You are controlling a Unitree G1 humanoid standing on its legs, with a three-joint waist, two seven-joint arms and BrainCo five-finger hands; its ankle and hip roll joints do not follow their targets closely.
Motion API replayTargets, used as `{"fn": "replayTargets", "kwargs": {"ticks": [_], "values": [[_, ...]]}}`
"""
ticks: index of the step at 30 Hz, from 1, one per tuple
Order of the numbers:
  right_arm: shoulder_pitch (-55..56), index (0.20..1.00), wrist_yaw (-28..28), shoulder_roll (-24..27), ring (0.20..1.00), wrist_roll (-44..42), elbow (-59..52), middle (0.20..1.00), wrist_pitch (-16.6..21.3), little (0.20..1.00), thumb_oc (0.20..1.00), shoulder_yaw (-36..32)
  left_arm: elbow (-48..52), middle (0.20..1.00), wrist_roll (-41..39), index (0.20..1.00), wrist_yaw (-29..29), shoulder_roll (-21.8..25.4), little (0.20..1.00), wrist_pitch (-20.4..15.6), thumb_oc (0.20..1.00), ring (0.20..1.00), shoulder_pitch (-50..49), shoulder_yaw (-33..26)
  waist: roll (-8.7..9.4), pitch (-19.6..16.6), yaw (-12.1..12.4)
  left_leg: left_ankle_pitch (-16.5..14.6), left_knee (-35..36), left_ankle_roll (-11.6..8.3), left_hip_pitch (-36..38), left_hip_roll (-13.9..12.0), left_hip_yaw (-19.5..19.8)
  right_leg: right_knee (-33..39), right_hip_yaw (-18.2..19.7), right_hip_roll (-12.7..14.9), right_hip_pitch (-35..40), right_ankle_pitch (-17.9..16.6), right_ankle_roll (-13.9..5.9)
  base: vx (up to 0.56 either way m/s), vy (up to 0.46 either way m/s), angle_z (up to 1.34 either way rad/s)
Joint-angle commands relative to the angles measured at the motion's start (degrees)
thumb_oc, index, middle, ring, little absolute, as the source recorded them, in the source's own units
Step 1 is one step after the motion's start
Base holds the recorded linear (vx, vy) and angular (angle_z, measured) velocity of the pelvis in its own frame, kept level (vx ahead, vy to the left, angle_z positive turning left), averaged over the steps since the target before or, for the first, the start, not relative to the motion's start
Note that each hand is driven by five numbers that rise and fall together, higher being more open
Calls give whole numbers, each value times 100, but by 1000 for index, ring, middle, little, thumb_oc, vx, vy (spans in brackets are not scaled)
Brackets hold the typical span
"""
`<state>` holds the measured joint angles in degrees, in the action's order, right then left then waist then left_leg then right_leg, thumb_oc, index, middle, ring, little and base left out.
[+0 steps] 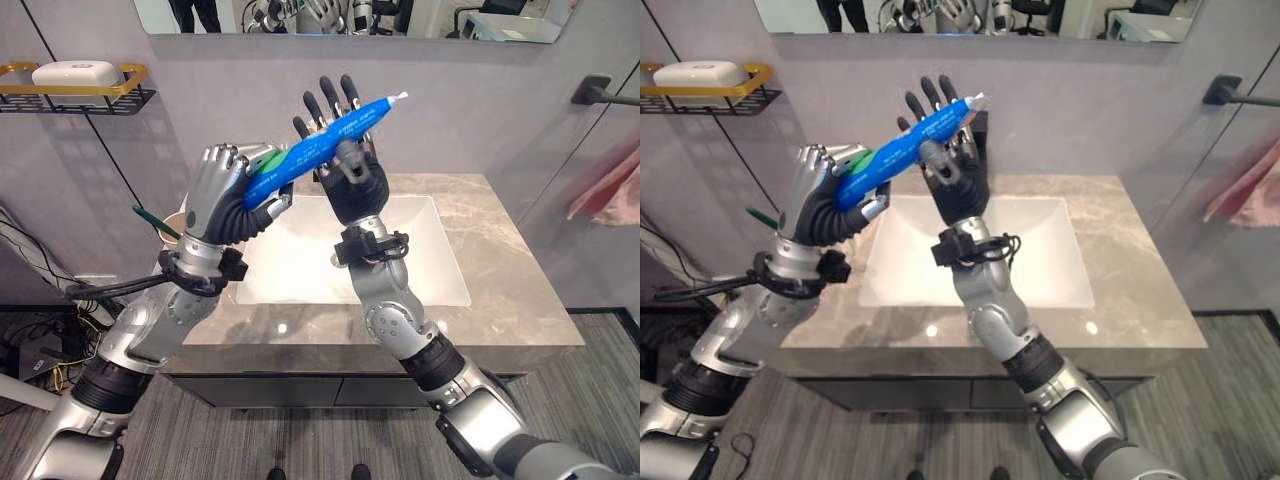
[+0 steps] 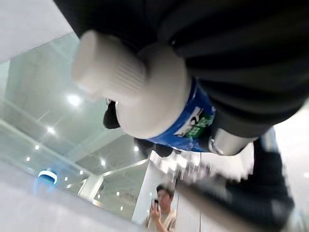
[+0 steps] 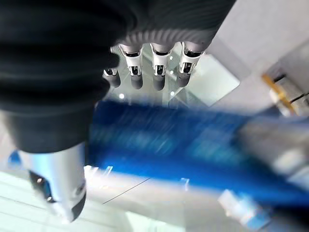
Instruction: Put brush and paste in cup on sink, flatten towel.
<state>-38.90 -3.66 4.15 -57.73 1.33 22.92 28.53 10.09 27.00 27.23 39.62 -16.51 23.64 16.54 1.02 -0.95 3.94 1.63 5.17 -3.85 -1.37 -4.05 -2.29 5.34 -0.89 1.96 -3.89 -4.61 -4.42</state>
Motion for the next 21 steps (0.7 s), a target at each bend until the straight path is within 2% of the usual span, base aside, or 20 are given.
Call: {"fn": "replayTargets", "kwargs": {"ticks": [1, 21], "values": [[-292, 1000, 230, -255, 1000, -230, -379, 1000, 382, 1000, 1000, -266, 46, 200, -314, 200, 122, 126, 200, -72, 200, 200, 211, -5, 283, -254, 9, -54, -17, -100, -88, -157, 138, -34, -260, 670, 22, -16, -454, 0, 0, 0], [28, 1000, 199, -290, 1000, -402, -350, 1000, 243, 1000, 1000, 20, -109, 200, -223, 200, 115, 35, 200, 62, 200, 200, 401, 183, 307, -247, -61, -42, -17, -112, -106, -200, 116, -34, -242, 636, 7, -13, -433, 0, 0, 0]]}}
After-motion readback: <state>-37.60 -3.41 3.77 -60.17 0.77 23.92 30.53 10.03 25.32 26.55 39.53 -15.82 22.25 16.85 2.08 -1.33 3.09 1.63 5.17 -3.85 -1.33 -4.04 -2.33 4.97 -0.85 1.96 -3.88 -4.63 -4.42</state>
